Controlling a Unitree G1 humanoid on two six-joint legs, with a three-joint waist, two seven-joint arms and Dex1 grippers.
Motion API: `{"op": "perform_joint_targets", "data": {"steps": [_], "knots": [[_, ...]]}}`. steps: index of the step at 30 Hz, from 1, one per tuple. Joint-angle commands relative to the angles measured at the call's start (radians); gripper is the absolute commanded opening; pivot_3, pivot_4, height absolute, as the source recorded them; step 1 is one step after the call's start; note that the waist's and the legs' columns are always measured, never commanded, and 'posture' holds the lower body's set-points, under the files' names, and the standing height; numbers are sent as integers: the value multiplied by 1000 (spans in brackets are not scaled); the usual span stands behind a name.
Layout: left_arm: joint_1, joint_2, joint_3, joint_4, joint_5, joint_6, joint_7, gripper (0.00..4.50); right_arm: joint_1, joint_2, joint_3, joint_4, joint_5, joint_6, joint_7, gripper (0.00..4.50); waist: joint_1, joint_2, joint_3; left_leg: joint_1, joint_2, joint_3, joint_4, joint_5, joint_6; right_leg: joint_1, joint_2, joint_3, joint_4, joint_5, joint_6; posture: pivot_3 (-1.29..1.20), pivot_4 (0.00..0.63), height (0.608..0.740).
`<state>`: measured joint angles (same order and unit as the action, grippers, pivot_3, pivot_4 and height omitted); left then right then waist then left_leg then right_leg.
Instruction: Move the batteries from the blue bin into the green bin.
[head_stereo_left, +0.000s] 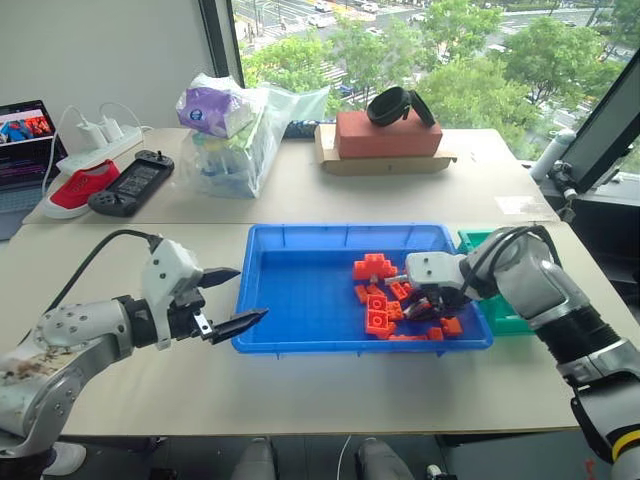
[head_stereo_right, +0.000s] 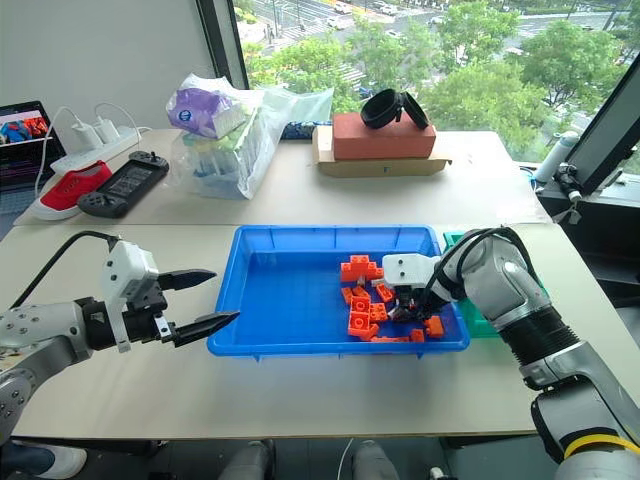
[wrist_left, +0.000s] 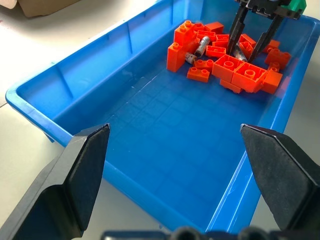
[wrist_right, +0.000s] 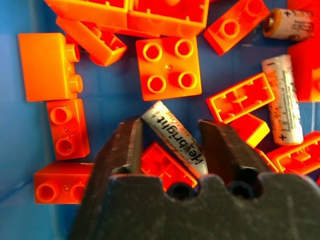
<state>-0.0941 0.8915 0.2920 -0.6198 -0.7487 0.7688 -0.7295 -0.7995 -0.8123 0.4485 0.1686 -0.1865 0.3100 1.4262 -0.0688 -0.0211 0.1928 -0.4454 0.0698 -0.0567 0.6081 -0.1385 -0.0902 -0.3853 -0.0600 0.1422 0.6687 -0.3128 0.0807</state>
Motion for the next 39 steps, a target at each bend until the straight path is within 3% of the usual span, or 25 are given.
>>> {"op": "perform_joint_targets", "data": {"steps": [1, 2, 9, 16, 19, 22, 25, 39], "knots": [[2, 6, 21, -39, -9, 0, 11, 4500, 5, -15, 9, 7, -34, -37, -5, 611, 0, 0, 0, 0, 0, 0, 0, 0, 0, 0, 0, 0, 0, 0, 0, 0, 150, 740], [2, 5, 18, -40, -8, 1, 14, 4500, 4, -17, 9, 8, -35, -45, -4, 283, 0, 0, 0, 0, 0, 0, 0, 0, 0, 0, 0, 0, 0, 0, 0, 0, 150, 740], [-7, 6, 8, -32, -10, 0, 11, 4500, -29, 2, -78, -22, 60, -34, 2, 261, -1, -1, 0, 0, 0, 0, 0, 0, 0, 0, 0, 0, 0, 0, 0, 0, 150, 740], [-68, -39, 14, -22, -108, 36, 36, 4500, -105, -106, -272, -79, 270, 146, 102, 261, 5, 0, 0, 0, 0, 0, 0, 0, 0, 0, 0, 0, 0, 0, 0, 0, 150, 740], [-106, -57, 28, -22, -178, 64, 57, 4500, -167, -154, -314, 65, 223, 100, 5, 261, 9, -1, 0, 0, 0, 0, 0, 0, 0, 0, 0, 0, -1, 0, 0, 0, 150, 740], [-138, -58, 28, -11, -213, 78, 69, 4500, -239, -217, -298, 310, 96, -18, -155, 261, 7, -1, 0, 0, 0, 0, 0, 0, 0, 0, 0, 0, -1, 0, 0, 0, 150, 740], [-149, -53, 12, -2, -211, 79, 69, 4500, -249, -254, -262, 443, 25, -100, -205, 261, 8, -1, 0, -1, 0, 0, -1, 0, 0, 0, 0, 0, -2, 0, 0, 0, 150, 740], [-134, -30, -19, -3, -205, 108, 63, 4500, -81, -230, -224, 363, -14, -51, -144, 261, -4, 0, 0, 0, 0, 1, 0, 0, 0, 0, 0, 1, -1, 0, 0, 0, 150, 740]]}}
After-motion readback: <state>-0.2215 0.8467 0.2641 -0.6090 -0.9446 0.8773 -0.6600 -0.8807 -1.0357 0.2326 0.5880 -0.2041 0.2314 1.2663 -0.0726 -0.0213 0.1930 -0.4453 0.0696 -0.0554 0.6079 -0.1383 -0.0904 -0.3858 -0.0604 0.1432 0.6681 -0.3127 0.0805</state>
